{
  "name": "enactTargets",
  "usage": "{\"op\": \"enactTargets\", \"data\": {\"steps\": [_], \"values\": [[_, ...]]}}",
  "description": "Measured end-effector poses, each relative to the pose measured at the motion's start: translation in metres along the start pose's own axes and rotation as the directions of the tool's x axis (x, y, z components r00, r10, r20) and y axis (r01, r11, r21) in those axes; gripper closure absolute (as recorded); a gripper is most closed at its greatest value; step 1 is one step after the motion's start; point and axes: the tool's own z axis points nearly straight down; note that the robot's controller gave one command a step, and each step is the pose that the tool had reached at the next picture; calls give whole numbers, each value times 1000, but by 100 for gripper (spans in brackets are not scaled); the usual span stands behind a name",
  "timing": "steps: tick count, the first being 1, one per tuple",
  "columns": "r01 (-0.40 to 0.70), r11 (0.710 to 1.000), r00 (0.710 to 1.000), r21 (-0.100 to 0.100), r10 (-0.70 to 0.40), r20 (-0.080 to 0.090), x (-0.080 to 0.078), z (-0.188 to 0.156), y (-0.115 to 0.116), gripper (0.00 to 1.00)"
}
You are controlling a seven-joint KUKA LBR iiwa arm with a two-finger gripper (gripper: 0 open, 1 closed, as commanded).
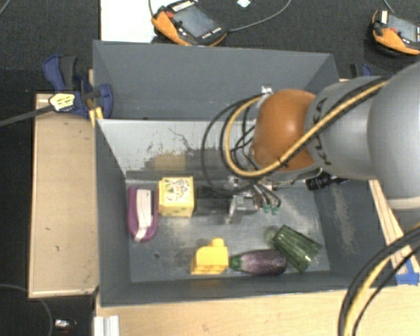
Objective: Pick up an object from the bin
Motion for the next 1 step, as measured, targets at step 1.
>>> {"op": "enactTargets", "data": {"steps": [1], "values": [[-1,1000,1000,0,1,-1,1,-4,0,100]]}}
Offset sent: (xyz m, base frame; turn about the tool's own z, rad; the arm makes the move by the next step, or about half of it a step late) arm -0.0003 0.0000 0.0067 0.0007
